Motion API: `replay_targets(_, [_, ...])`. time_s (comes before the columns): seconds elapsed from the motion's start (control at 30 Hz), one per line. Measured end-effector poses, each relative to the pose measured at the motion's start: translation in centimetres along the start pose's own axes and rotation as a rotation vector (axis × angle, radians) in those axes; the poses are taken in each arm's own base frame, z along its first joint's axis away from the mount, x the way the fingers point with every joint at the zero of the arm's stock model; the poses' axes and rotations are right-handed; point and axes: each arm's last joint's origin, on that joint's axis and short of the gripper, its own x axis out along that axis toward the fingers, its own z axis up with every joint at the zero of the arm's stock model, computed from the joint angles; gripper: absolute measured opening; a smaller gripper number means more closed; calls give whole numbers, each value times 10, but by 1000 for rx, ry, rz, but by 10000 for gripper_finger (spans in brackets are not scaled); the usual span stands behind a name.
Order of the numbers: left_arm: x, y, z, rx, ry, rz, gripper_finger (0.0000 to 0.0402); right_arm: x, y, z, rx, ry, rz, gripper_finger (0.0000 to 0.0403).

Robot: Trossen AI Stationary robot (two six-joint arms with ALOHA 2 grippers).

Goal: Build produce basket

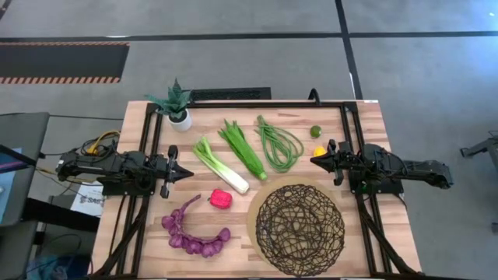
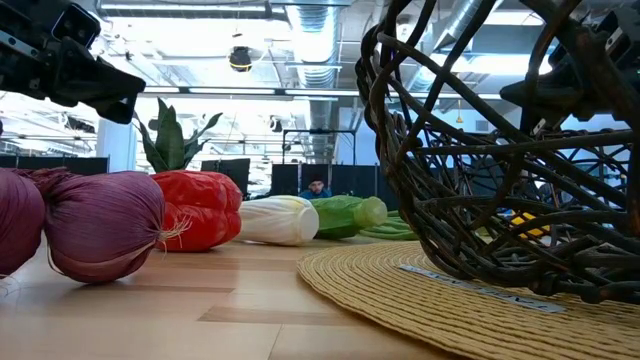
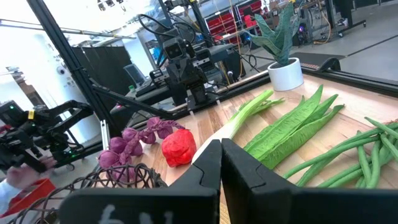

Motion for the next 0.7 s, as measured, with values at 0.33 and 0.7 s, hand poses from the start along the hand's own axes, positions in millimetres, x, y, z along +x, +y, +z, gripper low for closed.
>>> replay_targets(0.33, [0, 0, 0, 11, 0, 0, 0, 0, 0, 0, 0, -2, 1, 33])
replay_targets(0.7, [0, 0, 0, -76, -1, 9, 0, 0, 0, 0, -1, -7, -7, 33])
